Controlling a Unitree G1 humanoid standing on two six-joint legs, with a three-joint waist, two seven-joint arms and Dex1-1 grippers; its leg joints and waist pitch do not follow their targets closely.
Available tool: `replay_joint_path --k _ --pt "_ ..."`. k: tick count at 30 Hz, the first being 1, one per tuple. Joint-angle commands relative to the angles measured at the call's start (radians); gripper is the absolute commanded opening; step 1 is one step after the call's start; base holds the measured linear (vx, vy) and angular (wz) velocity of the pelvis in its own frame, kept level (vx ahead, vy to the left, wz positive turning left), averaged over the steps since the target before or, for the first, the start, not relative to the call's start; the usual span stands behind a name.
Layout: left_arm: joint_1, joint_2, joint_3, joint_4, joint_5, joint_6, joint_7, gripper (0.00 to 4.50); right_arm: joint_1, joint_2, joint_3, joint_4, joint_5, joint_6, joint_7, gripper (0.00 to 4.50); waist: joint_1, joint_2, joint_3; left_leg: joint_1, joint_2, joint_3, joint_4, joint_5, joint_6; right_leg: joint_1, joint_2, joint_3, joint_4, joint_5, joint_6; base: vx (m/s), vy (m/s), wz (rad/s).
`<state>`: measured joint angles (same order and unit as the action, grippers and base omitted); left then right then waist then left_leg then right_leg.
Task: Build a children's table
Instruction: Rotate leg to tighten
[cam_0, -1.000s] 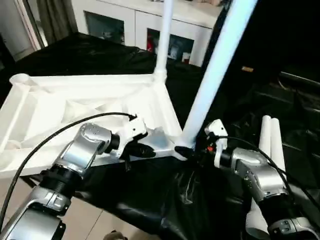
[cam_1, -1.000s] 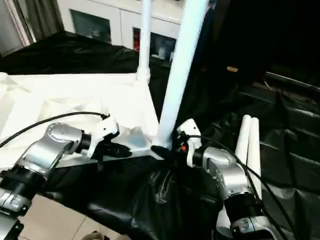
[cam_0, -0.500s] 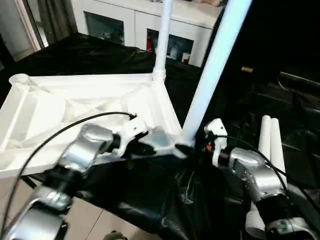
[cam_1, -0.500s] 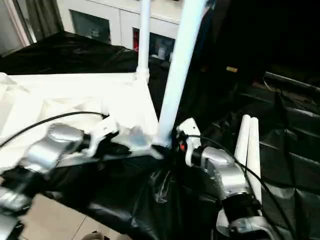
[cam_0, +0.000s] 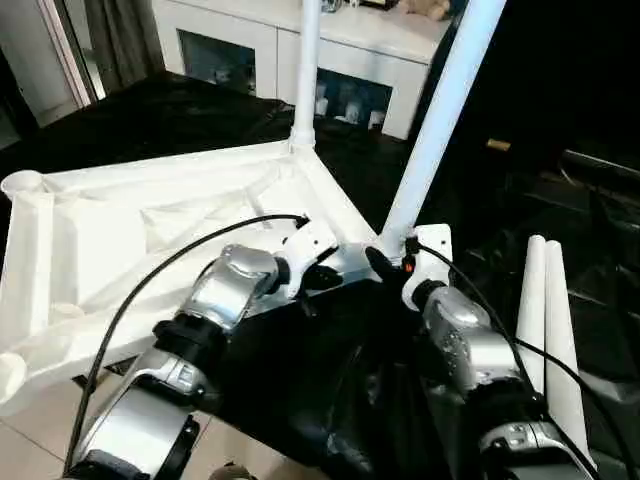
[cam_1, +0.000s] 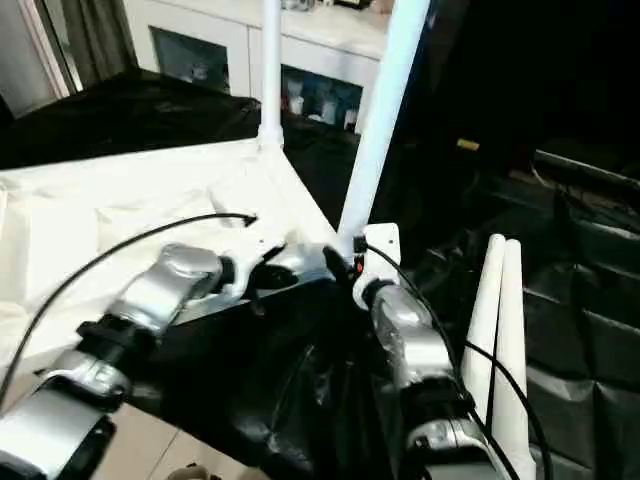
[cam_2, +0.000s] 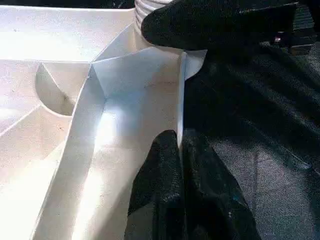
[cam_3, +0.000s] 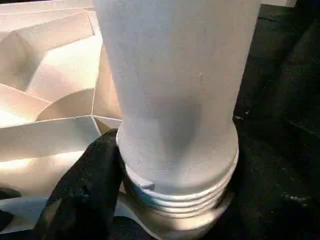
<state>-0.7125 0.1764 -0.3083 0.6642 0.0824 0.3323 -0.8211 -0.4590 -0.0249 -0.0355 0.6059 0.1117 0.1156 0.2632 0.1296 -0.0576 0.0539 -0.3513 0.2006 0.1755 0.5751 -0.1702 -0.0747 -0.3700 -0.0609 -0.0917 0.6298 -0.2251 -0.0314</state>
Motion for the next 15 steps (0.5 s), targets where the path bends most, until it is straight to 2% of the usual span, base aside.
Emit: replay_joint_path --k 1,4,5,10,13,15 --pt "-0.003 -0.045 0.015 0.029 -0.015 -0.025 0.069 0.00 0.017 0.051 0.068 -0.018 0.024 -0.012 0.104 3.49 -0.002 0.001 -0.055 0.006 0.041 -0.014 -0.068 -0.185 -0.004 0.036 -0.106 0.070 -0.094 -0.196 -0.123 0.000 0.000 0.00" --pt "0.004 -0.030 0.022 0.020 -0.024 -0.026 0.047 0.00 0.020 0.032 0.067 -0.038 0.046 -0.002 0.155 3.57 -0.003 0.003 -0.053 0.005 0.042 -0.016 -0.071 -0.204 0.000 0.036 -0.105 0.069 -0.097 -0.218 -0.118 0.000 0.000 0.00" --pt "0.016 -0.004 0.020 0.007 -0.025 -0.030 0.007 0.00 0.024 -0.003 0.077 -0.055 0.050 0.009 0.213 3.68 -0.004 0.002 -0.053 0.005 0.042 -0.017 -0.071 -0.209 0.001 0.036 -0.105 0.068 -0.097 -0.227 -0.118 0.000 0.000 0.00" --pt "0.046 0.065 0.019 -0.023 -0.035 -0.043 -0.089 0.00 0.043 -0.089 0.092 -0.097 0.068 0.029 0.366 3.68 -0.014 0.000 -0.054 -0.004 0.039 -0.017 -0.068 -0.184 0.021 0.042 -0.104 0.067 -0.097 -0.204 -0.123 0.000 0.000 0.00" --pt "0.081 0.127 0.007 -0.072 -0.054 -0.057 -0.200 0.00 0.055 -0.150 0.099 -0.121 0.080 0.038 0.456 3.68 -0.015 0.000 -0.057 -0.002 0.041 -0.016 -0.066 -0.148 0.031 0.045 -0.102 0.068 -0.092 -0.164 -0.133 0.000 0.000 0.00" --pt "0.127 0.191 -0.003 -0.151 -0.094 -0.063 -0.331 0.00 0.061 -0.193 0.099 -0.132 0.087 0.040 0.516 3.68 -0.020 0.003 -0.061 -0.004 0.042 -0.016 -0.064 -0.120 0.043 0.044 -0.100 0.067 -0.079 -0.078 -0.165 0.000 0.000 0.00"
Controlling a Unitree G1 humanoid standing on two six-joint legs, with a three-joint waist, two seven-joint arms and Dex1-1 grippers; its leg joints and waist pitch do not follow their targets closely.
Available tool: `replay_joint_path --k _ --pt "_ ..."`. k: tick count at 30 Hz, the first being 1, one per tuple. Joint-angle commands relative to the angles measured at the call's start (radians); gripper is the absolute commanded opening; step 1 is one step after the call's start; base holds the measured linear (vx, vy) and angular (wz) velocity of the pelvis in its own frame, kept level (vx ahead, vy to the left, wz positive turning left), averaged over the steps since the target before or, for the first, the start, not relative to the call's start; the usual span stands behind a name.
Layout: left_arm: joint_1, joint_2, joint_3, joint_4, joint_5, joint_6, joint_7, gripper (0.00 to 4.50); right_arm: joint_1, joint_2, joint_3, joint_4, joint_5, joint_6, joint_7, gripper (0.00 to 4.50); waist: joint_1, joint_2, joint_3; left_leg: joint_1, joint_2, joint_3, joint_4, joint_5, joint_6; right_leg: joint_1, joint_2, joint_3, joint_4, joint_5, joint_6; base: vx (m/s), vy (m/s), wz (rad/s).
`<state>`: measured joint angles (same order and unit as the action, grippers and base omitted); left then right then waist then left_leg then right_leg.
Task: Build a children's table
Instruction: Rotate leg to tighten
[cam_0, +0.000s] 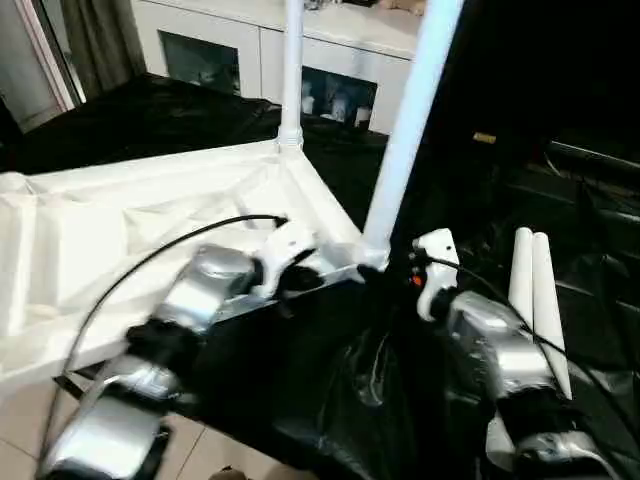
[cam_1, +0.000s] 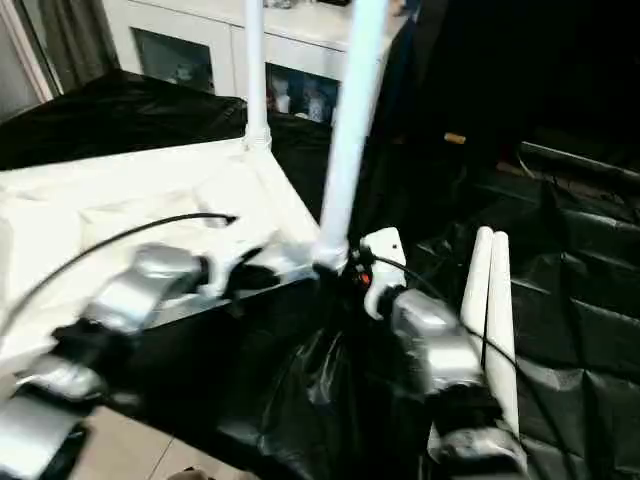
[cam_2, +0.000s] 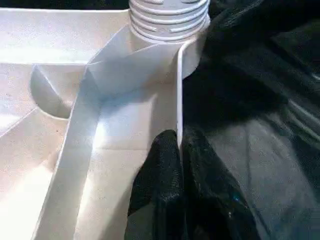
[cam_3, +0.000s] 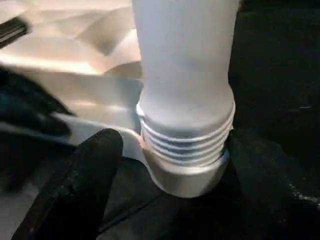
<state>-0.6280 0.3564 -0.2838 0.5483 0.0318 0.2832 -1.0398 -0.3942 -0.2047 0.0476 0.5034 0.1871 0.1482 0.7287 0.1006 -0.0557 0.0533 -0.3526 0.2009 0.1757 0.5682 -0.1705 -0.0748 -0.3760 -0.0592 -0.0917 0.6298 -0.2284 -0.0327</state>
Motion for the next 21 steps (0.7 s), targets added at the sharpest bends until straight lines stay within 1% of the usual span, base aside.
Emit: replay_joint_path --k 1,3,4,5,7,9,10,11,12,13,14,17,18,21 --pt "0.043 0.011 -0.028 -0.035 -0.044 -0.014 -0.112 0.00 -0.004 -0.013 0.016 -0.030 0.012 0.008 0.051 3.68 0.010 0.002 -0.062 -0.001 0.041 -0.014 -0.055 -0.114 0.046 0.049 -0.100 0.067 -0.077 -0.056 -0.170 0.000 0.000 0.00" --pt "0.077 0.058 -0.035 -0.102 -0.079 0.018 -0.192 0.00 -0.002 -0.034 0.013 -0.043 0.028 0.015 0.104 3.68 0.011 0.004 -0.065 -0.001 0.042 -0.012 -0.051 -0.083 0.061 0.047 -0.097 0.066 -0.065 0.024 -0.200 0.000 0.000 0.00" --pt "0.077 0.058 -0.035 -0.102 -0.079 0.018 -0.192 0.00 -0.002 -0.034 0.013 -0.043 0.028 0.015 0.104 3.68 0.012 0.005 -0.065 -0.002 0.042 -0.012 -0.052 -0.076 0.064 0.048 -0.097 0.066 -0.063 0.040 -0.205 0.000 0.000 0.00" --pt "0.094 0.079 -0.039 -0.131 -0.085 0.031 -0.223 0.00 0.004 -0.047 0.020 -0.056 0.036 0.019 0.146 3.68 0.013 0.004 -0.062 0.000 0.042 -0.011 -0.052 -0.085 0.067 0.046 -0.096 0.065 -0.065 0.036 -0.213 0.000 0.000 0.00" --pt "0.097 0.082 -0.037 -0.135 -0.084 0.033 -0.224 0.00 0.008 -0.052 0.028 -0.064 0.040 0.025 0.167 3.68 0.015 0.005 -0.060 0.000 0.043 -0.010 -0.053 -0.098 0.064 0.046 -0.097 0.065 -0.068 0.016 -0.213 0.000 0.000 0.00" --pt "0.099 0.085 -0.036 -0.139 -0.085 0.034 -0.225 0.00 0.012 -0.056 0.036 -0.069 0.042 0.026 0.183 3.68 0.017 0.005 -0.058 0.003 0.043 -0.010 -0.055 -0.126 0.049 0.045 -0.100 0.066 -0.075 -0.047 -0.201 0.000 0.000 0.00" --pt "0.104 0.088 -0.035 -0.150 -0.087 0.039 -0.227 0.00 0.018 -0.060 0.048 -0.072 0.042 0.027 0.202 3.68 0.018 0.001 -0.056 0.001 0.043 -0.010 -0.056 -0.135 0.043 0.046 -0.100 0.066 -0.078 -0.076 -0.193 0.000 0.000 0.00" --pt "0.106 0.090 -0.034 -0.154 -0.086 0.041 -0.228 0.00 0.020 -0.061 0.054 -0.070 0.038 0.024 0.208 3.68 0.019 0.003 -0.056 0.002 0.043 -0.011 -0.057 -0.139 0.040 0.046 -0.102 0.067 -0.079 -0.089 -0.189 0.000 0.000 0.00" --pt "0.106 0.090 -0.034 -0.155 -0.086 0.042 -0.228 0.00 0.020 -0.061 0.055 -0.069 0.037 0.023 0.210 3.51 0.019 0.002 -0.056 0.001 0.043 -0.011 -0.057 -0.137 0.037 0.047 -0.101 0.067 -0.080 -0.099 -0.181 0.000 0.000 0.00" --pt "0.107 0.092 -0.034 -0.158 -0.088 0.045 -0.229 0.00 0.020 -0.059 0.053 -0.068 0.037 0.021 0.209 3.51 0.018 0.002 -0.058 0.002 0.043 -0.012 -0.057 -0.135 0.035 0.046 -0.100 0.067 -0.078 -0.096 -0.180 0.000 0.000 0.00" --pt "0.107 0.092 -0.035 -0.160 -0.089 0.047 -0.229 0.00 0.019 -0.056 0.050 -0.068 0.041 0.021 0.208 3.29 0.018 0.003 -0.058 0.002 0.043 -0.011 -0.057 -0.133 0.035 0.045 -0.100 0.067 -0.078 -0.092 -0.181 0.000 0.000 0.00" --pt "0.108 0.093 -0.034 -0.168 -0.092 0.056 -0.229 0.00 0.019 -0.054 0.045 -0.071 0.045 0.025 0.211 3.17 0.018 0.003 -0.059 0.001 0.042 -0.011 -0.055 -0.119 0.037 0.046 -0.099 0.067 -0.074 -0.062 -0.187 0.000 0.000 0.00" --pt "0.108 0.092 -0.033 -0.168 -0.091 0.057 -0.227 0.00 0.020 -0.053 0.044 -0.071 0.045 0.026 0.213 3.02 0.018 0.003 -0.060 0.000 0.041 -0.011 -0.055 -0.111 0.040 0.047 -0.098 0.066 -0.073 -0.048 -0.188 0.000 0.000 0.00" --pt "0.104 0.085 -0.027 -0.155 -0.082 0.055 -0.207 0.00 0.020 -0.047 0.038 -0.064 0.039 0.023 0.192 2.92 0.018 0.003 -0.060 0.000 0.041 -0.011 -0.054 -0.107 0.042 0.047 -0.098 0.066 -0.072 -0.038 -0.191 0.000 0.000 0.00"
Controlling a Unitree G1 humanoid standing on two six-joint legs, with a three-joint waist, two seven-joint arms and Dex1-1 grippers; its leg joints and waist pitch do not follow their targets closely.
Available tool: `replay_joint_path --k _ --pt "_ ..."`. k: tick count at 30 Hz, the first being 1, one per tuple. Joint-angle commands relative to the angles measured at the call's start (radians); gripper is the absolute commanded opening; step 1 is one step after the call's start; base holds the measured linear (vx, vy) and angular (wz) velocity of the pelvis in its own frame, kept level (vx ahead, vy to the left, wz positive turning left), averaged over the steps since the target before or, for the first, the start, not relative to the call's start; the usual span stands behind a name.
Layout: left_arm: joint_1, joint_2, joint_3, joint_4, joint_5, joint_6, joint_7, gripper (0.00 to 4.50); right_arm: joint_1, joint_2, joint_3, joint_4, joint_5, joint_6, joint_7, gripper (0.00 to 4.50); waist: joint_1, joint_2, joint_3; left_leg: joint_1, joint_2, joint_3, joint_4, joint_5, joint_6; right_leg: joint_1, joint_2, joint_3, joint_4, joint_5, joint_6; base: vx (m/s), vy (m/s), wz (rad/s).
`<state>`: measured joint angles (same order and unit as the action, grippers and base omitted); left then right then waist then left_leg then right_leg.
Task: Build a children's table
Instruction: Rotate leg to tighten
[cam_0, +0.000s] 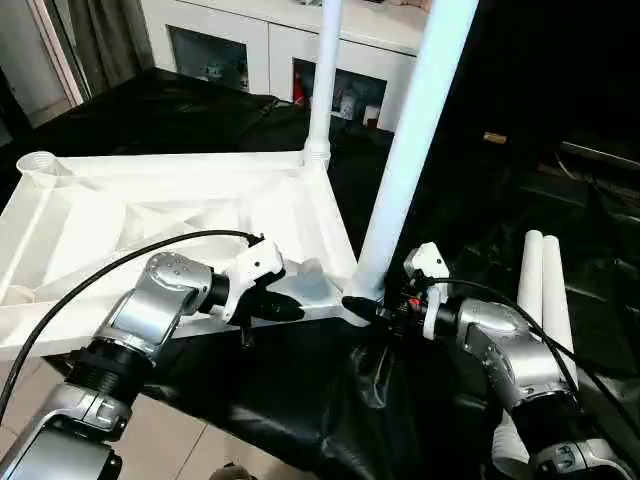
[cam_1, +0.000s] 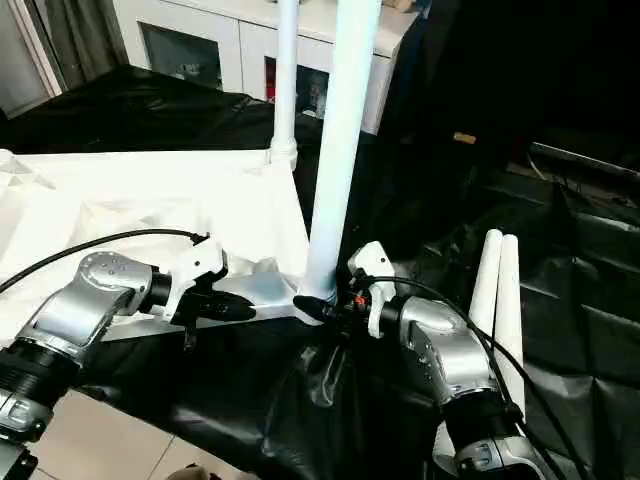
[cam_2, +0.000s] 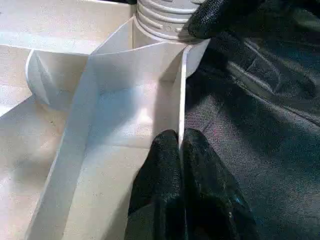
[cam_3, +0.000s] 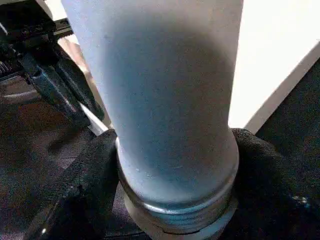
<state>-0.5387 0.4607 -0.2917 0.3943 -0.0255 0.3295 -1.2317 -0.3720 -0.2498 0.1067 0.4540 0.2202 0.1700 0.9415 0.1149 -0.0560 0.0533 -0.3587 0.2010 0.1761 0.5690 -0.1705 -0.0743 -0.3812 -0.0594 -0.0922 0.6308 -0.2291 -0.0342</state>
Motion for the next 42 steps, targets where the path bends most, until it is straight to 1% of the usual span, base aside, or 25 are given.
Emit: replay_joint_path --k 1,3,4,5,6,9,11,14,16,17,19,20,21,23,26,28,31,32,33,34,36,37,38,40,42 --pt "0.012 -0.023 -0.017 0.005 -0.020 0.008 -0.004 0.00 -0.004 0.003 -0.025 -0.009 0.004 0.000 -0.034 2.91 0.004 0.004 -0.060 0.007 0.041 -0.011 -0.055 -0.109 0.040 0.052 -0.098 0.067 -0.074 -0.040 -0.189 0.000 0.000 0.00" --pt "-0.010 -0.057 -0.004 0.050 0.005 0.018 0.078 0.00 -0.019 0.032 -0.054 0.038 -0.015 -0.016 -0.143 2.89 0.002 0.001 -0.059 0.007 0.042 -0.010 -0.055 -0.113 0.037 0.051 -0.098 0.067 -0.075 -0.050 -0.189 0.000 0.000 0.00" --pt "-0.031 -0.087 0.005 0.094 0.026 0.016 0.151 0.00 -0.031 0.062 -0.080 0.073 -0.023 -0.028 -0.232 2.89 -0.001 0.001 -0.057 0.009 0.039 -0.009 -0.056 -0.125 0.029 0.044 -0.097 0.068 -0.079 -0.081 -0.187 0.000 0.000 0.00" --pt "-0.039 -0.097 0.009 0.109 0.034 0.015 0.177 0.00 -0.034 0.072 -0.089 0.084 -0.025 -0.031 -0.260 2.87 0.001 0.001 -0.057 0.011 0.041 -0.013 -0.059 -0.143 0.010 0.048 -0.102 0.066 -0.082 -0.132 -0.180 0.000 0.000 0.00" --pt "-0.052 -0.117 0.015 0.134 0.041 0.015 0.217 0.00 -0.039 0.092 -0.099 0.102 -0.035 -0.033 -0.323 2.87 0.002 0.005 -0.059 0.012 0.041 -0.013 -0.058 -0.146 0.003 0.049 -0.102 0.067 -0.084 -0.146 -0.172 0.000 0.000 0.00" --pt "-0.096 -0.183 0.036 0.204 0.061 0.037 0.351 0.00 -0.052 0.157 -0.119 0.141 -0.058 -0.034 -0.488 2.85 -0.001 0.002 -0.055 0.016 0.042 -0.012 -0.062 -0.174 -0.011 0.044 -0.103 0.070 -0.092 -0.195 -0.158 0.000 0.000 0.00" --pt "-0.124 -0.224 0.045 0.242 0.071 0.049 0.427 0.00 -0.061 0.195 -0.122 0.160 -0.076 -0.032 -0.581 2.85 0.001 0.003 -0.054 0.018 0.041 -0.012 -0.062 -0.179 -0.014 0.041 -0.102 0.070 -0.094 -0.202 -0.147 0.000 0.000 0.00" --pt "-0.165 -0.286 0.047 0.299 0.086 0.038 0.518 0.00 -0.083 0.246 -0.110 0.191 -0.110 -0.035 -0.681 2.85 0.003 0.003 -0.057 0.019 0.041 -0.013 -0.063 -0.181 -0.017 0.042 -0.105 0.071 -0.094 -0.201 -0.140 0.000 0.000 0.00" --pt "-0.176 -0.304 0.045 0.315 0.090 0.030 0.531 0.00 -0.090 0.263 -0.104 0.198 -0.114 -0.043 -0.682 2.85 0.007 0.003 -0.056 0.019 0.040 -0.012 -0.062 -0.177 -0.013 0.042 -0.104 0.072 -0.094 -0.185 -0.134 0.000 0.000 0.00" --pt "-0.183 -0.319 0.041 0.323 0.094 0.022 0.533 0.00 -0.093 0.271 -0.092 0.198 -0.120 -0.056 -0.669 2.85 0.009 0.002 -0.058 0.015 0.040 -0.013 -0.062 -0.169 -0.008 0.046 -0.104 0.071 -0.091 -0.167 -0.130 0.000 0.000 0.00" --pt "-0.182 -0.323 0.036 0.320 0.092 0.011 0.518 0.00 -0.091 0.269 -0.088 0.187 -0.112 -0.068 -0.638 2.85 0.010 0.002 -0.057 0.013 0.039 -0.012 -0.061 -0.163 -0.001 0.047 -0.104 0.072 -0.090 -0.150 -0.127 0.000 0.000 0.00" --pt "-0.177 -0.319 0.032 0.312 0.091 0.010 0.504 0.00 -0.089 0.262 -0.090 0.178 -0.103 -0.076 -0.617 3.38 0.011 0.002 -0.057 0.013 0.039 -0.012 -0.062 -0.164 0.003 0.047 -0.104 0.071 -0.091 -0.151 -0.125 0.000 0.000 0.00" --pt "-0.171 -0.311 0.026 0.305 0.089 0.001 0.483 0.00 -0.088 0.253 -0.094 0.170 -0.091 -0.081 -0.591 3.50 0.012 0.004 -0.057 0.014 0.040 -0.012 -0.062 -0.170 0.004 0.047 -0.104 0.071 -0.092 -0.159 -0.124 0.000 0.000 0.00" --pt "-0.159 -0.295 0.025 0.293 0.082 -0.003 0.453 0.00 -0.085 0.232 -0.100 0.154 -0.069 -0.081 -0.540 3.50 0.014 0.002 -0.057 0.011 0.040 -0.012 -0.061 -0.171 0.014 0.050 -0.104 0.070 -0.091 -0.150 -0.122 0.000 0.000 0.00" --pt "-0.146 -0.265 0.025 0.289 0.079 -0.018 0.414 0.00 -0.081 0.186 -0.082 0.130 -0.062 -0.058 -0.456 3.86 0.007 0.001 -0.057 0.007 0.039 -0.014 -0.062 -0.166 0.019 0.053 -0.102 0.068 -0.092 -0.157 -0.125 0.000 0.000 0.00" --pt "-0.121 -0.220 0.029 0.272 0.069 -0.057 0.345 0.00 -0.068 0.122 -0.057 0.087 -0.046 -0.016 -0.328 3.86 0.002 -0.002 -0.055 0.003 0.037 -0.014 -0.060 -0.163 0.031 0.057 -0.101 0.068 -0.095 -0.167 -0.120 0.000 0.000 0.00" --pt "-0.101 -0.185 0.030 0.247 0.055 -0.066 0.282 0.00 -0.058 0.081 -0.040 0.060 -0.039 -0.007 -0.248 3.86 -0.002 -0.004 -0.055 0.002 0.036 -0.013 -0.060 -0.153 0.039 0.055 -0.103 0.067 -0.097 -0.194 -0.114 0.000 0.000 0.00" --pt "-0.072 -0.146 0.025 0.202 0.030 -0.085 0.197 0.00 -0.048 0.044 -0.030 0.038 -0.030 0.000 -0.180 3.86 -0.003 -0.006 -0.055 0.002 0.037 -0.014 -0.059 -0.152 0.038 0.054 -0.103 0.066 -0.099 -0.212 -0.113 0.000 0.000 0.00" --pt "-0.069 -0.142 0.024 0.197 0.027 -0.087 0.188 0.00 -0.047 0.041 -0.029 0.036 -0.029 0.000 -0.174 3.86 -0.003 -0.006 -0.055 0.002 0.037 -0.014 -0.059 -0.152 0.038 0.054 -0.103 0.066 -0.099 -0.212 -0.113 0.000 0.000 0.00" --pt "-0.049 -0.121 0.022 0.160 0.005 -0.090 0.132 0.00 -0.046 0.027 -0.028 0.032 -0.029 -0.004 -0.150 3.86 -0.004 -0.007 -0.057 0.000 0.038 -0.013 -0.058 -0.132 0.043 0.057 -0.102 0.067 -0.093 -0.184 -0.119 0.000 0.000 0.00" --pt "-0.017 -0.082 0.015 0.093 -0.030 -0.064 0.050 0.00 -0.047 0.004 -0.032 0.031 -0.021 -0.008 -0.114 3.86 -0.006 -0.001 -0.059 0.007 0.041 -0.011 -0.056 -0.111 0.053 0.049 -0.100 0.069 -0.084 -0.111 -0.153 0.000 0.000 0.00" --pt "-0.008 -0.069 0.011 0.073 -0.035 -0.054 0.031 0.00 -0.048 -0.002 -0.032 0.029 -0.016 -0.007 -0.100 3.86 -0.005 -0.005 -0.060 0.008 0.042 -0.010 -0.056 -0.105 0.056 0.049 -0.100 0.069 -0.081 -0.090 -0.163 0.000 0.000 0.00" --pt "-0.003 -0.063 0.009 0.063 -0.038 -0.049 0.021 0.00 -0.048 -0.005 -0.032 0.029 -0.014 -0.007 -0.094 3.86 -0.003 -0.003 -0.063 0.007 0.043 -0.010 -0.054 -0.088 0.064 0.050 -0.097 0.067 -0.072 -0.047 -0.178 0.000 0.000 0.00" --pt "0.014 -0.040 0.003 0.029 -0.045 -0.030 -0.010 0.00 -0.045 -0.015 -0.032 0.017 -0.001 0.001 -0.057 3.86 -0.001 -0.004 -0.061 0.005 0.041 -0.008 -0.053 -0.077 0.074 0.049 -0.095 0.066 -0.070 -0.011 -0.191 0.000 0.000 0.00" --pt "0.024 -0.029 0.001 0.010 -0.052 -0.026 -0.027 0.00 -0.037 -0.022 -0.022 0.002 0.005 0.006 -0.024 3.86 0.001 -0.004 -0.059 0.004 0.041 -0.008 -0.054 -0.087 0.072 0.050 -0.097 0.067 -0.070 -0.018 -0.192 0.000 0.000 0.00"
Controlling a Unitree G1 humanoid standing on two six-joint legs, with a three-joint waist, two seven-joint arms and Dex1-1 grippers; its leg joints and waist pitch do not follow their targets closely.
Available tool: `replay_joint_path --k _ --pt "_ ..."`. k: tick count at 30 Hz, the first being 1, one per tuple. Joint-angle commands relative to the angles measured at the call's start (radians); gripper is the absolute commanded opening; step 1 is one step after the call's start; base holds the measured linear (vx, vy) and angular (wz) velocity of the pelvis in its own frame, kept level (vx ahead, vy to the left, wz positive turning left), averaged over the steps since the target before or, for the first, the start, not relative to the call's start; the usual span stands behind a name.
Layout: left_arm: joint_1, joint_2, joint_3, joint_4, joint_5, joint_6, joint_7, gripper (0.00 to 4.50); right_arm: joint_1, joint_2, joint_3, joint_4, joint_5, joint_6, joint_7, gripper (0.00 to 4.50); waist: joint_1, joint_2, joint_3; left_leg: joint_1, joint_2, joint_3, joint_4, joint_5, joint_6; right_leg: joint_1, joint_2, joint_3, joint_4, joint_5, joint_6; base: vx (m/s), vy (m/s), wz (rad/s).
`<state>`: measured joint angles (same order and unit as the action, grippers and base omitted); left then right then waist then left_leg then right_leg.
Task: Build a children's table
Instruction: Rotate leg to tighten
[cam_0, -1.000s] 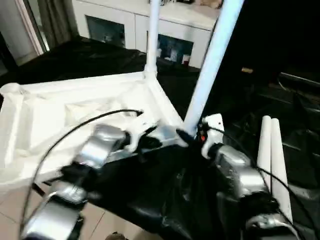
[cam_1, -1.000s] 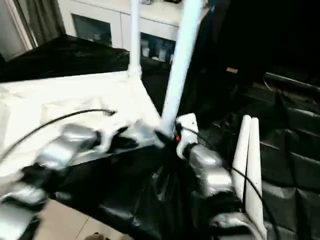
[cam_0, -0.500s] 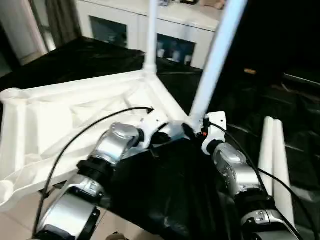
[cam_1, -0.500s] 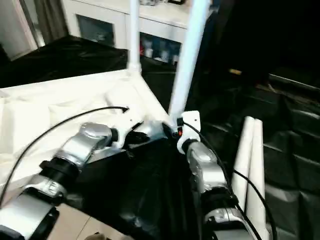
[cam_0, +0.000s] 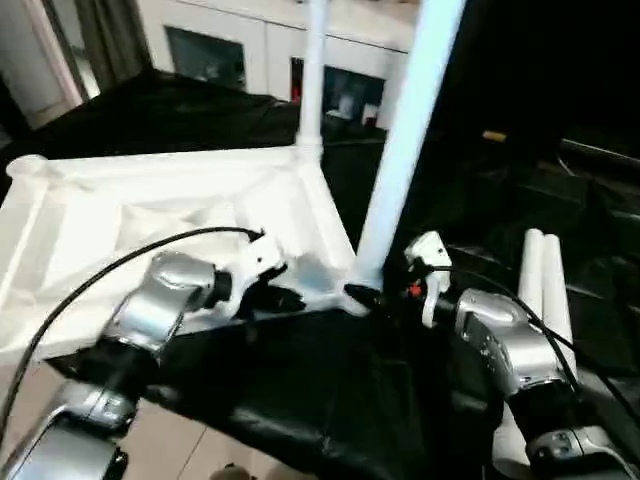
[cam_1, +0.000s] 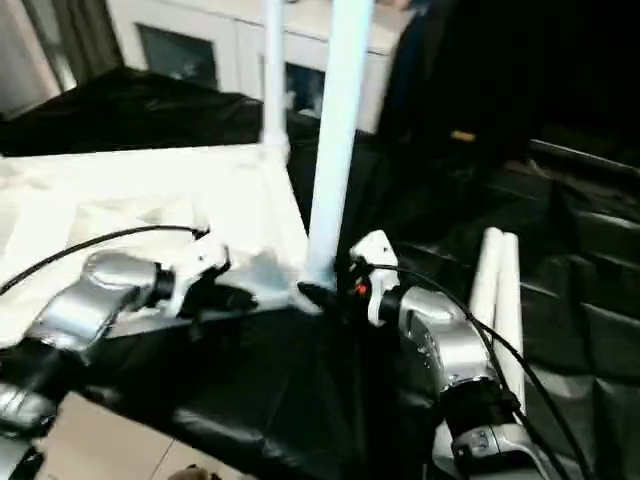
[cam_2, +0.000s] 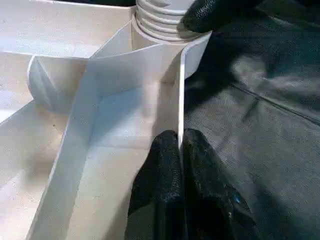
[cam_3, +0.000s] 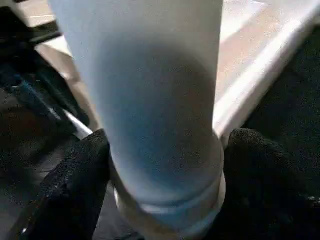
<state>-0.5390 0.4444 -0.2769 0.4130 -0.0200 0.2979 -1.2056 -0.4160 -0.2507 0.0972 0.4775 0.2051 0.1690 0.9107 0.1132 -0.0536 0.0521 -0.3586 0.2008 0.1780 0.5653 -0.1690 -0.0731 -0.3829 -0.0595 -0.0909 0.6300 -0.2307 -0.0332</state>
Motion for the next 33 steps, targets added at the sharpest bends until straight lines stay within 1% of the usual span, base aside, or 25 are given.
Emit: replay_joint_path --k 1,3,6,7,9,10,11,12,14,16,18,19,20,21,22,23,24,25,26,27,28,30,31,32,33 --pt "0.031 -0.005 -0.015 -0.021 -0.059 0.013 -0.059 0.00 0.017 -0.030 0.006 -0.037 0.023 0.015 0.042 3.86 0.004 -0.008 -0.057 0.004 0.040 -0.009 -0.050 -0.092 0.070 0.051 -0.096 0.066 -0.071 -0.026 -0.190 0.000 0.000 0.00" --pt "0.035 -0.002 -0.013 -0.031 -0.060 0.020 -0.062 0.00 0.023 -0.032 0.018 -0.039 0.020 0.014 0.056 3.86 0.007 -0.006 -0.056 0.007 0.042 -0.010 -0.052 -0.108 0.061 0.051 -0.098 0.066 -0.076 -0.067 -0.178 0.000 0.000 0.00" --pt "0.041 0.005 -0.014 -0.050 -0.063 0.033 -0.073 0.00 0.022 -0.020 0.013 -0.028 0.026 0.009 0.051 3.51 0.007 -0.007 -0.055 0.005 0.041 -0.011 -0.053 -0.124 0.048 0.051 -0.099 0.066 -0.080 -0.113 -0.167 0.000 0.000 0.00" --pt "0.040 0.005 -0.013 -0.050 -0.063 0.034 -0.073 0.00 0.022 -0.019 0.013 -0.028 0.027 0.009 0.050 3.51 0.007 -0.006 -0.054 0.006 0.040 -0.011 -0.054 -0.128 0.045 0.049 -0.098 0.066 -0.082 -0.126 -0.164 0.000 0.000 0.00" --pt "0.039 0.004 -0.011 -0.053 -0.062 0.038 -0.072 0.00 0.022 -0.016 0.014 -0.030 0.027 0.012 0.054 3.35 0.006 -0.003 -0.056 0.006 0.041 -0.012 -0.054 -0.122 0.041 0.050 -0.098 0.066 -0.079 -0.115 -0.164 0.000 0.000 0.00" --pt "0.039 0.004 -0.010 -0.055 -0.062 0.040 -0.072 0.00 0.023 -0.015 0.015 -0.033 0.027 0.014 0.057 3.22 0.007 -0.004 -0.057 0.006 0.041 -0.012 -0.053 -0.119 0.041 0.051 -0.098 0.066 -0.079 -0.106 -0.165 0.000 0.000 0.00" --pt "0.038 0.004 -0.010 -0.055 -0.060 0.042 -0.070 0.00 0.024 -0.014 0.017 -0.035 0.025 0.015 0.060 3.11 0.006 -0.002 -0.058 0.006 0.041 -0.012 -0.052 -0.109 0.043 0.051 -0.097 0.066 -0.075 -0.076 -0.172 0.000 0.000 0.00" --pt "0.038 0.004 -0.010 -0.055 -0.060 0.042 -0.070 0.00 0.024 -0.014 0.017 -0.035 0.025 0.015 0.060 3.09 0.006 -0.002 -0.058 0.006 0.041 -0.012 -0.052 -0.109 0.043 0.051 -0.097 0.066 -0.075 -0.076 -0.172 0.000 0.000 0.00" --pt "0.029 -0.006 -0.007 -0.041 -0.054 0.045 -0.048 0.00 0.032 -0.010 0.022 -0.036 0.016 0.016 0.045 2.88 0.006 -0.004 -0.059 0.005 0.039 -0.011 -0.050 -0.094 0.050 0.053 -0.096 0.066 -0.072 -0.041 -0.180 0.000 0.000 0.00" --pt "0.021 -0.018 -0.003 -0.026 -0.044 0.044 -0.023 0.00 0.033 -0.003 0.018 -0.029 0.013 0.017 0.019 2.80 0.006 -0.005 -0.059 0.005 0.039 -0.011 -0.051 -0.098 0.050 0.052 -0.096 0.065 -0.073 -0.047 -0.179 0.000 0.000 0.00" --pt "-0.004 -0.058 0.005 0.032 -0.009 0.034 0.081 0.00 0.026 0.025 -0.004 0.008 -0.011 0.010 -0.087 2.78 0.004 -0.003 -0.055 0.008 0.039 -0.011 -0.054 -0.113 0.039 0.048 -0.096 0.066 -0.079 -0.084 -0.174 0.000 0.000 0.00" --pt "-0.017 -0.076 0.008 0.058 0.008 0.035 0.128 0.00 0.020 0.039 -0.015 0.028 -0.024 0.006 -0.141 2.78 0.005 -0.003 -0.055 0.012 0.039 -0.011 -0.054 -0.133 0.025 0.047 -0.098 0.066 -0.084 -0.131 -0.167 0.000 0.000 0.00" --pt "-0.024 -0.086 0.009 0.072 0.017 0.036 0.156 0.00 0.018 0.048 -0.021 0.039 -0.031 0.004 -0.173 2.74 0.005 -0.004 -0.054 0.013 0.040 -0.011 -0.055 -0.146 0.019 0.046 -0.099 0.066 -0.087 -0.154 -0.165 0.000 0.000 0.00" --pt "-0.053 -0.128 0.017 0.127 0.042 0.032 0.250 0.00 0.007 0.074 -0.041 0.073 -0.053 0.007 -0.281 2.74 0.005 -0.006 -0.055 0.011 0.040 -0.012 -0.056 -0.149 0.009 0.049 -0.101 0.066 -0.087 -0.178 -0.157 0.000 0.000 0.00" --pt "-0.053 -0.128 0.017 0.127 0.042 0.032 0.250 0.00 0.007 0.074 -0.041 0.073 -0.053 0.007 -0.281 2.74 0.005 -0.007 -0.052 0.014 0.040 -0.011 -0.056 -0.157 0.007 0.044 -0.099 0.067 -0.092 -0.194 -0.151 0.000 0.000 0.00" --pt "-0.080 -0.168 0.026 0.171 0.058 0.042 0.335 0.00 -0.002 0.104 -0.067 0.102 -0.064 0.017 -0.392 2.74 0.006 -0.004 -0.051 0.019 0.040 -0.013 -0.058 -0.189 -0.006 0.043 -0.104 0.067 -0.098 -0.259 -0.141 0.000 0.000 0.00" --pt "-0.080 -0.168 0.026 0.171 0.058 0.042 0.335 0.00 -0.002 0.104 -0.067 0.102 -0.064 0.017 -0.392 2.74 0.006 -0.004 -0.051 0.019 0.040 -0.013 -0.058 -0.189 -0.006 0.043 -0.104 0.067 -0.098 -0.259 -0.141 0.000 0.000 0.00" --pt "-0.097 -0.195 0.034 0.197 0.065 0.039 0.390 0.00 -0.009 0.125 -0.084 0.113 -0.065 0.024 -0.451 2.74 0.008 0.000 -0.051 0.021 0.041 -0.014 -0.059 -0.203 -0.011 0.040 -0.105 0.067 -0.100 -0.276 -0.133 0.000 0.000 0.00" --pt "-0.126 -0.240 0.045 0.239 0.072 0.034 0.471 0.00 -0.019 0.163 -0.106 0.127 -0.060 0.036 -0.541 2.74 0.008 -0.001 -0.051 0.020 0.041 -0.013 -0.060 -0.200 -0.012 0.040 -0.104 0.070 -0.101 -0.266 -0.129 0.000 0.000 0.00" --pt "-0.140 -0.262 0.049 0.258 0.077 0.028 0.511 0.00 -0.023 0.183 -0.110 0.132 -0.064 0.037 -0.581 2.74 0.010 0.001 -0.054 0.024 0.041 -0.013 -0.059 -0.196 -0.014 0.038 -0.104 0.070 -0.098 -0.244 -0.131 0.000 0.000 0.00" --pt "-0.149 -0.275 0.051 0.272 0.081 0.023 0.533 0.00 -0.026 0.196 -0.108 0.135 -0.070 0.034 -0.605 2.74 0.009 -0.001 -0.054 0.022 0.041 -0.013 -0.059 -0.189 -0.014 0.041 -0.103 0.070 -0.097 -0.231 -0.131 0.000 0.000 0.00" --pt "-0.163 -0.302 0.050 0.295 0.089 0.010 0.551 0.00 -0.032 0.229 -0.101 0.143 -0.087 0.016 -0.650 2.74 0.013 -0.001 -0.057 0.017 0.039 -0.012 -0.057 -0.166 -0.003 0.044 -0.103 0.071 -0.092 -0.172 -0.130 0.000 0.000 0.00" --pt "-0.165 -0.306 0.047 0.298 0.091 0.005 0.548 0.00 -0.031 0.239 -0.093 0.141 -0.090 0.012 -0.648 2.74 0.015 -0.001 -0.059 0.014 0.036 -0.012 -0.056 -0.148 0.005 0.048 -0.103 0.071 -0.088 -0.147 -0.128 0.000 0.000 0.00" --pt "-0.170 -0.316 0.043 0.307 0.096 -0.006 0.545 0.00 -0.031 0.258 -0.078 0.139 -0.096 0.006 -0.646 2.74 0.015 -0.002 -0.060 0.013 0.034 -0.011 -0.055 -0.141 0.012 0.048 -0.102 0.071 -0.088 -0.137 -0.125 0.000 0.000 0.00" --pt "-0.171 -0.316 0.037 0.309 0.101 -0.018 0.537 0.00 -0.029 0.268 -0.062 0.135 -0.103 0.002 -0.639 2.74 0.016 0.003 -0.060 0.011 0.034 -0.012 -0.055 -0.135 0.018 0.049 -0.103 0.071 -0.087 -0.126 -0.125 0.000 0.000 0.00"
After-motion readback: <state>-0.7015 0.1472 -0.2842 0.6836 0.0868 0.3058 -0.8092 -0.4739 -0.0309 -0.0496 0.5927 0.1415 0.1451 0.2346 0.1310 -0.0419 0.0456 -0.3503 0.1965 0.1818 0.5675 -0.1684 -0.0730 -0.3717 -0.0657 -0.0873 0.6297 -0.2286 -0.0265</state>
